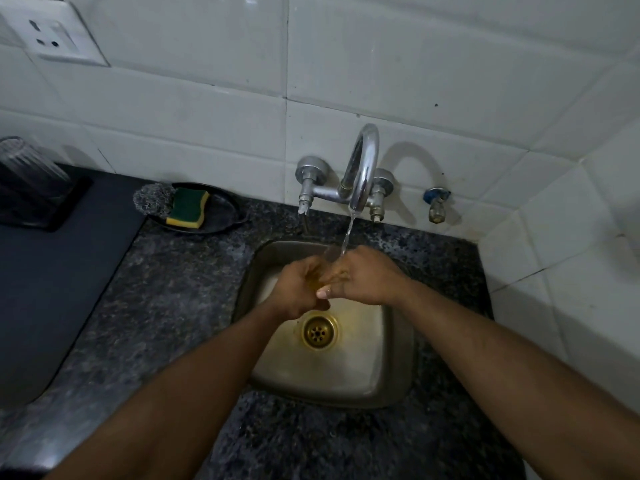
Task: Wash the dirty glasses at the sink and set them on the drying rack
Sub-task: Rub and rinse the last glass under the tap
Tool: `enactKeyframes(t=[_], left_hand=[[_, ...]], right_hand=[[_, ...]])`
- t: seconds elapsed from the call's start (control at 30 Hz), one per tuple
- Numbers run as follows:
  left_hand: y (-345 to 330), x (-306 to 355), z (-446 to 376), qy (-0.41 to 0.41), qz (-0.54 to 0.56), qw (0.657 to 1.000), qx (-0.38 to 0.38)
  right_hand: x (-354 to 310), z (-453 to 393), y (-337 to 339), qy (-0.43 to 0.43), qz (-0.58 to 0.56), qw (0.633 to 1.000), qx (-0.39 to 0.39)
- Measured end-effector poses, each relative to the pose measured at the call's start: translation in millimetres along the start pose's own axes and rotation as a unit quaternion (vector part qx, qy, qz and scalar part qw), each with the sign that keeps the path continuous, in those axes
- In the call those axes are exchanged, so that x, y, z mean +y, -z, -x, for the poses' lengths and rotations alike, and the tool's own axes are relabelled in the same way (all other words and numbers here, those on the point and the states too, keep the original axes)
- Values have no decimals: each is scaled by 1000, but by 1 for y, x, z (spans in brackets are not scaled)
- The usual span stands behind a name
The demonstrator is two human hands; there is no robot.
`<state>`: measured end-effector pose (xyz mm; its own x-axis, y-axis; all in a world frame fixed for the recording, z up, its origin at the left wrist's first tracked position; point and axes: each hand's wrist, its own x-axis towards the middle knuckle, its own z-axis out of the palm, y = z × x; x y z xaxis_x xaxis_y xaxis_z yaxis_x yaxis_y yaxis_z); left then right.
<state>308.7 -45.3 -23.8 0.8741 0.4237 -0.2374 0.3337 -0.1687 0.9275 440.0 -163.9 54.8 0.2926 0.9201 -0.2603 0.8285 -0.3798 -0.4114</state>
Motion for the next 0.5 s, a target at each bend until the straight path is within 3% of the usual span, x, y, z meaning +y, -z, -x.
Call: enactKeyframes(t=[0.07,0.2,0.3,0.43,0.5], left_hand=[[4,2,3,16,90,996,-15],[-4,7,15,33,212,976,-36],[-12,9,21,51,240,968,-56],[-11,-4,22,51,199,971,-123],[-7,-12,19,67,265,951,-146]], right_hand=[[4,7,-6,-7,-122,988,93],[-10,32,-35,-96,-313,906,267],[-20,36,-57,-159,-389,865,276],[-9,38,-69,-181,-355,887,235],[0,38,-66,-189,-340,890,237]])
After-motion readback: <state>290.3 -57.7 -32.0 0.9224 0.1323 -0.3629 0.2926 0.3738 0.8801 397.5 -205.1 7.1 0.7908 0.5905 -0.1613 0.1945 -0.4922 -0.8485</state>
